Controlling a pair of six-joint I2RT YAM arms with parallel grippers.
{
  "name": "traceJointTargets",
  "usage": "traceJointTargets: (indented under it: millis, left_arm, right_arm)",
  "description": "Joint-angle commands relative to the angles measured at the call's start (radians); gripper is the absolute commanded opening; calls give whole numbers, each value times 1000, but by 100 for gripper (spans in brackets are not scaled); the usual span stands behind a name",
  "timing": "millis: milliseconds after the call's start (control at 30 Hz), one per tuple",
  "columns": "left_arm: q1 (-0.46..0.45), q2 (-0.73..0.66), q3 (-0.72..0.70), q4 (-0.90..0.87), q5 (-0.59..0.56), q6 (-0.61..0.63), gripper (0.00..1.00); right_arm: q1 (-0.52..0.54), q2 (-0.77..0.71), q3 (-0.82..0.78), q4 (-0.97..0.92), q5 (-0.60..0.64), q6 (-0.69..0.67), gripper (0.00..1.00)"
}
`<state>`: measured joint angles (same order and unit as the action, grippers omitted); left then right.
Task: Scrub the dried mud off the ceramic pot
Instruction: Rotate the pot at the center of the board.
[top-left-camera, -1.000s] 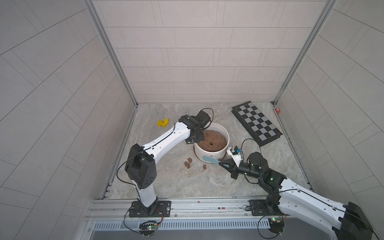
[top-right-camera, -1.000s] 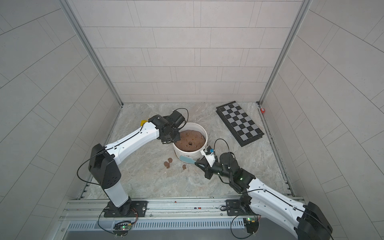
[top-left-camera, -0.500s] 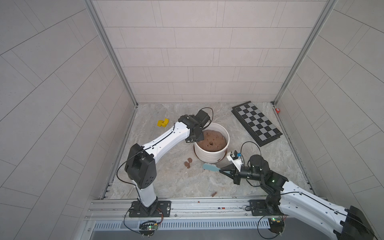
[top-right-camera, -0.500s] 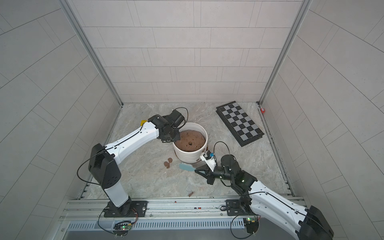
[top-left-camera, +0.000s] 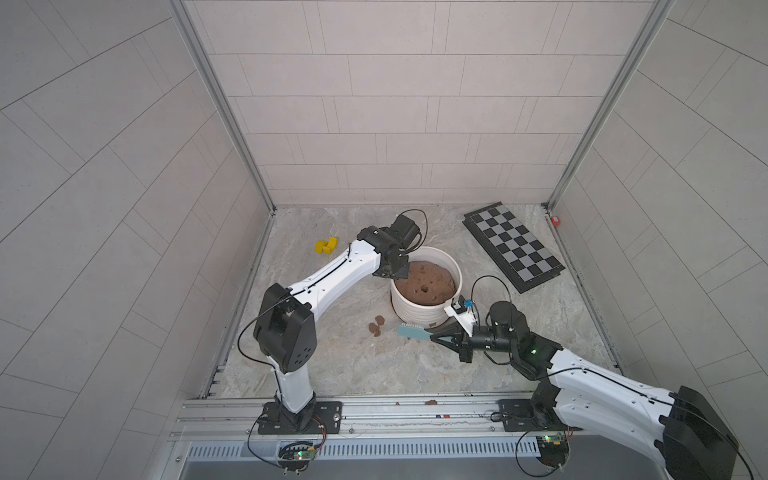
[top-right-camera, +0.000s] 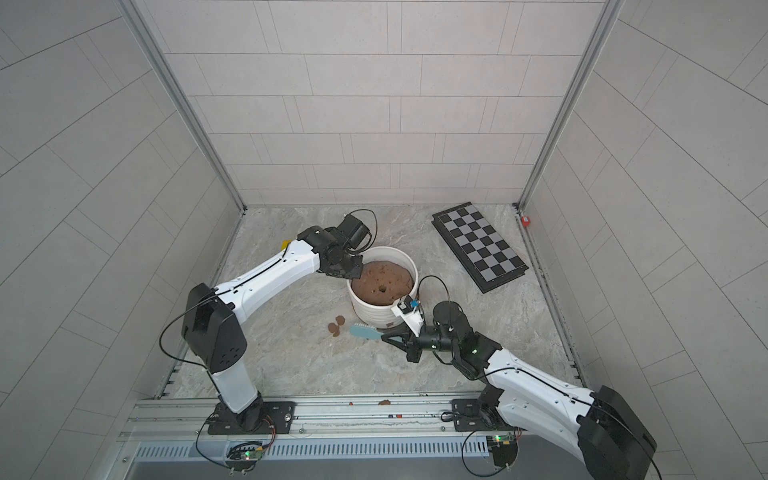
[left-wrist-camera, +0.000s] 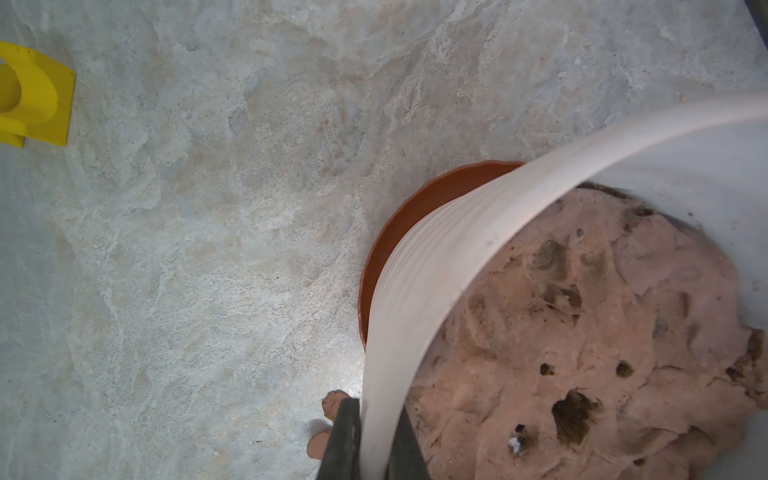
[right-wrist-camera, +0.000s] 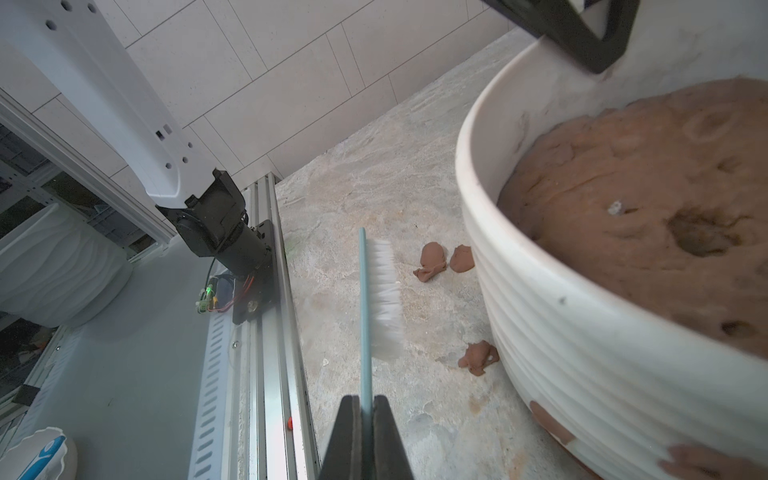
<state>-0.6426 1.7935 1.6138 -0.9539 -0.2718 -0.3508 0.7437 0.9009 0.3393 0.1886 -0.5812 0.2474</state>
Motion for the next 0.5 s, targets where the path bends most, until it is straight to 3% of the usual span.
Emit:
traceJointTargets:
  millis: [0, 200, 467]
  left_arm:
    - [15, 46, 1, 19, 38, 139, 10]
    - [27, 91, 68, -53, 8, 258, 10]
    - [59, 115, 119, -69, 114, 311, 11]
  right_arm:
    - [-6, 2, 31, 25, -11, -16, 0]
    - [-10, -4, 44, -2, -6, -32, 0]
    - [-10, -27, 55, -72, 52, -57, 0]
